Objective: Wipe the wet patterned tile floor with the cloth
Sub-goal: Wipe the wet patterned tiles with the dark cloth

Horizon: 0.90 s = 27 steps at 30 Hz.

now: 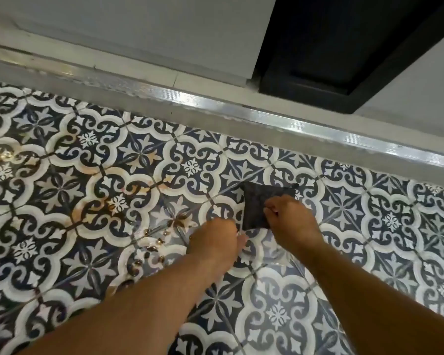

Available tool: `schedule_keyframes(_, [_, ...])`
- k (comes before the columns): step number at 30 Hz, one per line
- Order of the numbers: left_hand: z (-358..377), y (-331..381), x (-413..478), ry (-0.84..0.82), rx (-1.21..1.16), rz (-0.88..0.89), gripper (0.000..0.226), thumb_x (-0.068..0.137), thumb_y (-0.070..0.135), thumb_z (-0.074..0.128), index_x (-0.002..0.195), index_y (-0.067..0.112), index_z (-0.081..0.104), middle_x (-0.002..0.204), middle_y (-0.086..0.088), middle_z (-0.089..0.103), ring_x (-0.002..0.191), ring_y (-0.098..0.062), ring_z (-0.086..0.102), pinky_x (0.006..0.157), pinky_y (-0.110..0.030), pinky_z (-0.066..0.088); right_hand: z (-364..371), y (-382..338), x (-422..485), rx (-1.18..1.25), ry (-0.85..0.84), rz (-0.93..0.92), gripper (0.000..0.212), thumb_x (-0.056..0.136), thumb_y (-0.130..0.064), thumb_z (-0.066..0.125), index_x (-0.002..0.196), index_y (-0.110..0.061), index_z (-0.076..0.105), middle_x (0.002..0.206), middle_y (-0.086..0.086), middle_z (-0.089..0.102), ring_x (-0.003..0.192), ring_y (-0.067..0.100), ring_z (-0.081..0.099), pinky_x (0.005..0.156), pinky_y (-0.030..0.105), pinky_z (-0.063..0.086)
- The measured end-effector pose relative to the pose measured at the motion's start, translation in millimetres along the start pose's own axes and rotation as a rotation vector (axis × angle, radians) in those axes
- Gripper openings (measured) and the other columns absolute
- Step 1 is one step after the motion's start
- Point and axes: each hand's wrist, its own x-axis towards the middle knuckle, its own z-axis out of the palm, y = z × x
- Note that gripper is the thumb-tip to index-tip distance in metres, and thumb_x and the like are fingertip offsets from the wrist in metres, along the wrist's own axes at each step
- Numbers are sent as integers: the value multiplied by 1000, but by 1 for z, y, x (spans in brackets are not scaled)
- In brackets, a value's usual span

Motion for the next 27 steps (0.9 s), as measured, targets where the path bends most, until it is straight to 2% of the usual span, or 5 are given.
schedule_keyframes(6, [38,3,7,66,-12,19,35,97,44,45,92,15,63,89,-5,63,80,-23,57,70,-35,42,4,8,37,-114,175,-47,24,98,-32,48,118,-23,61,120,3,54,107,21,49,93,42,47])
schedule_keyframes(11, [63,1,14,85,23,-8,20,98,25,47,98,15,64,96,-7,66,88,-25,62,68,-33,45,27,12,61,-250,9,-56,56,97,-33,52,147,-32,29,150,5,39,138,30,34,114,57,23])
schedule_keyframes(15, [74,5,20,52,-104,-101,19,99,24,47,101,14,63,97,-6,66,88,-23,63,70,-30,48,33,16,67,-266,25,-94,48,99,-25,49,144,-29,35,136,8,53,125,32,49,109,57,34])
schedule_keyframes(20, [77,13,26,0,-207,-232,19,100,21,49,109,12,63,105,-9,66,95,-25,64,82,-33,55,30,23,64,-204,190,-183,18,96,-18,52,112,-18,61,93,2,58,79,22,59,67,39,54])
schedule_keyframes(27, [75,17,28,-16,-170,-243,19,98,23,52,108,11,62,104,-8,66,93,-24,64,76,-29,52,22,26,62,-201,191,-196,28,91,-19,59,119,-15,59,107,7,58,88,18,52,78,38,50])
